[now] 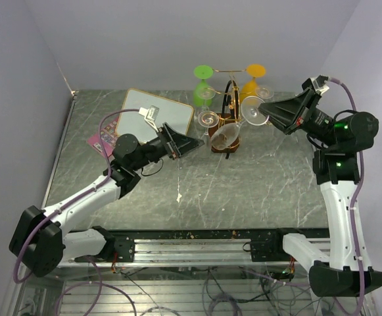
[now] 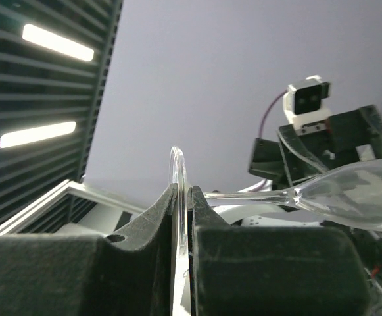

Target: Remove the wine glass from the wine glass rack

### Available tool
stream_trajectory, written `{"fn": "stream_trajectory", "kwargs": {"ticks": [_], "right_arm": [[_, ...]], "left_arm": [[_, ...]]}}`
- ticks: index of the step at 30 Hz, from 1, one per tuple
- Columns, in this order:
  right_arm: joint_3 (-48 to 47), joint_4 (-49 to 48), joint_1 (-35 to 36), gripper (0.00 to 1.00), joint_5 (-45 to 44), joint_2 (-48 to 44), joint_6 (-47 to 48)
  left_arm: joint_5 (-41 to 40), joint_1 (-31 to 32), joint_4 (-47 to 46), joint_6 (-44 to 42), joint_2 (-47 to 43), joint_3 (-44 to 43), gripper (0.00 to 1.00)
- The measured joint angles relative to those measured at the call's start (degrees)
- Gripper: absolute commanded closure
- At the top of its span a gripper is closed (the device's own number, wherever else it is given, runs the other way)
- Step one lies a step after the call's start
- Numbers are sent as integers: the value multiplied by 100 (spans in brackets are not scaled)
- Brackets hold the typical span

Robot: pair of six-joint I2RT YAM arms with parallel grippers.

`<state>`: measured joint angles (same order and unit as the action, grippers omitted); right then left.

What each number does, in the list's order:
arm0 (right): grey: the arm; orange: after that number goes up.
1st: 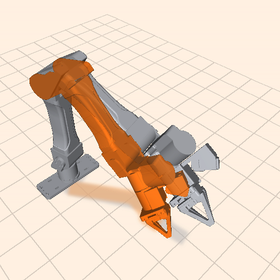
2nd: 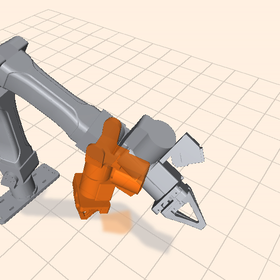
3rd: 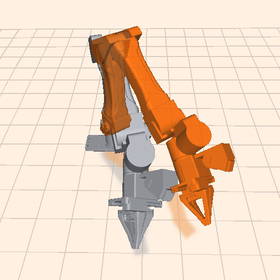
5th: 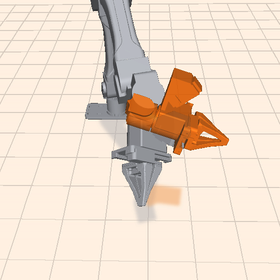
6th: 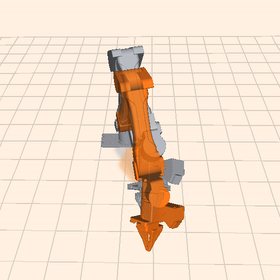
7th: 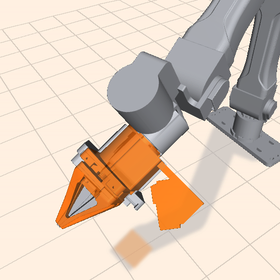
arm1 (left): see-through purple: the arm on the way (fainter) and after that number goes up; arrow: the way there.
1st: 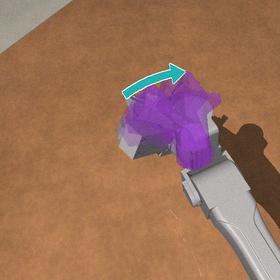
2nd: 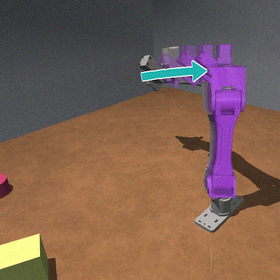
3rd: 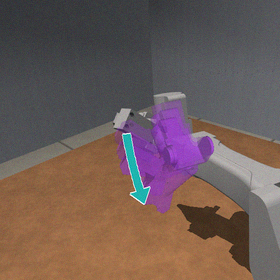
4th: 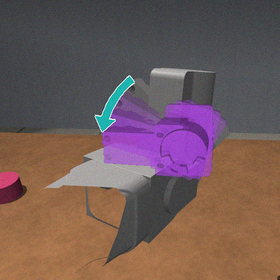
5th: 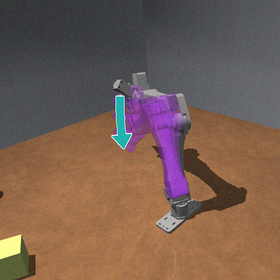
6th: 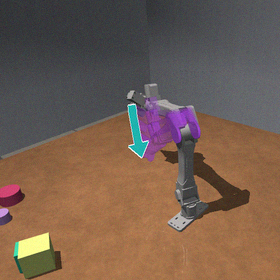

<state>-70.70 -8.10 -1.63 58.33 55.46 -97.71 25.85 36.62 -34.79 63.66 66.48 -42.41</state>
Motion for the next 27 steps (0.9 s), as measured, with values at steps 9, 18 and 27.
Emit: {"fn": "stream_trajectory", "kwargs": {"ticks": [9,18,27], "right_arm": [[63,-1508,299,100,-50,337,-1305],[487,-2170,389,100,-273,374,-1792],[997,-2356,396,100,-782,125,-1864]], "left_arm": [[-11,140,-1799,1001,455,94,5],[-24,221,-2524,1423,538,96,16],[-103,223,-2907,1801,525,164,39]]}}
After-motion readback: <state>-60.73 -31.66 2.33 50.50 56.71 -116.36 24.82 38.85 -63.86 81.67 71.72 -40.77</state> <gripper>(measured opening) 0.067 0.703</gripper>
